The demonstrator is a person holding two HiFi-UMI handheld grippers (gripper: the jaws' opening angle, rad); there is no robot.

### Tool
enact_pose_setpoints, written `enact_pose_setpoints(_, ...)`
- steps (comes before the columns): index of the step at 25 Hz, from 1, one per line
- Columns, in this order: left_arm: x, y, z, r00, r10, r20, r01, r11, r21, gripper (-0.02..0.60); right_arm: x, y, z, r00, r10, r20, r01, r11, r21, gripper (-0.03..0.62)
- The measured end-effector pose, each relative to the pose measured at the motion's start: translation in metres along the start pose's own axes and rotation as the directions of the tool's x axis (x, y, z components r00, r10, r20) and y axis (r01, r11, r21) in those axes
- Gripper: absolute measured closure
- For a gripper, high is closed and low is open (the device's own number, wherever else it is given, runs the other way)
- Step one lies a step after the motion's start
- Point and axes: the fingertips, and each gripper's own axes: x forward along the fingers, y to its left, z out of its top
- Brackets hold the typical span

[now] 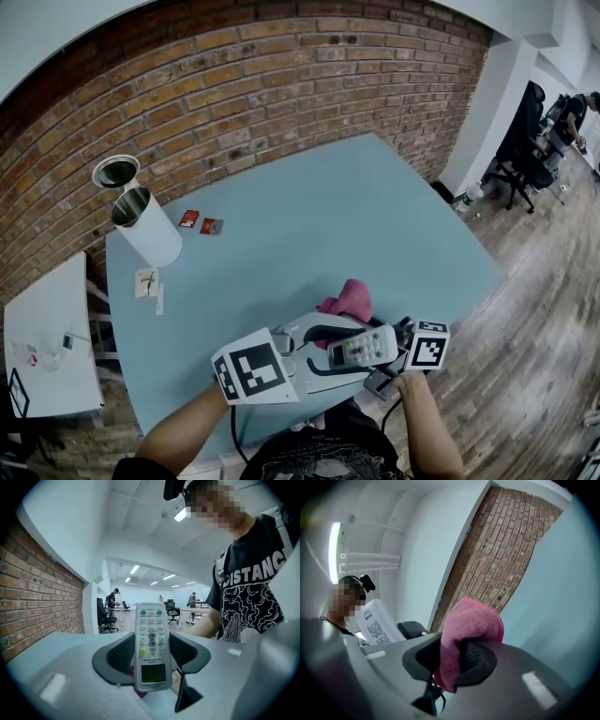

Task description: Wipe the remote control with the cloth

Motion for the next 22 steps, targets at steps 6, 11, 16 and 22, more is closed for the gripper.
enact_pose_setpoints(6,-0.003,0.007,-0.004,1.0,0.024,-0.017,-0.024,1.0,0.009,0.344,0.002,-0.005,-0.017,1.0,0.015,-0.015,-0.014,0.998,0.062,0.533)
enact_pose_setpoints(11,-0.008,0.019,-0.024,0.997,0.056,-0.058,-0.057,0.998,-0.007,0.344,-0.002,-0.018,-0.025,0.999,-0.039,0.008,0.038,0.995,0.088,0.533)
enact_pose_setpoints(16,-0.013,0.033,-0.076,0.979,0.084,-0.183,-0.098,0.993,-0.07,0.344,-0.02,-0.042,-0.025,0.982,-0.184,0.033,0.182,0.982,0.053,0.533)
enact_pose_setpoints(22,-0.022,0.038,-0.154,0.923,0.08,-0.377,-0.139,0.981,-0.134,0.344,-0.049,-0.073,-0.038,0.942,-0.334,0.031,0.332,0.941,0.061,0.533)
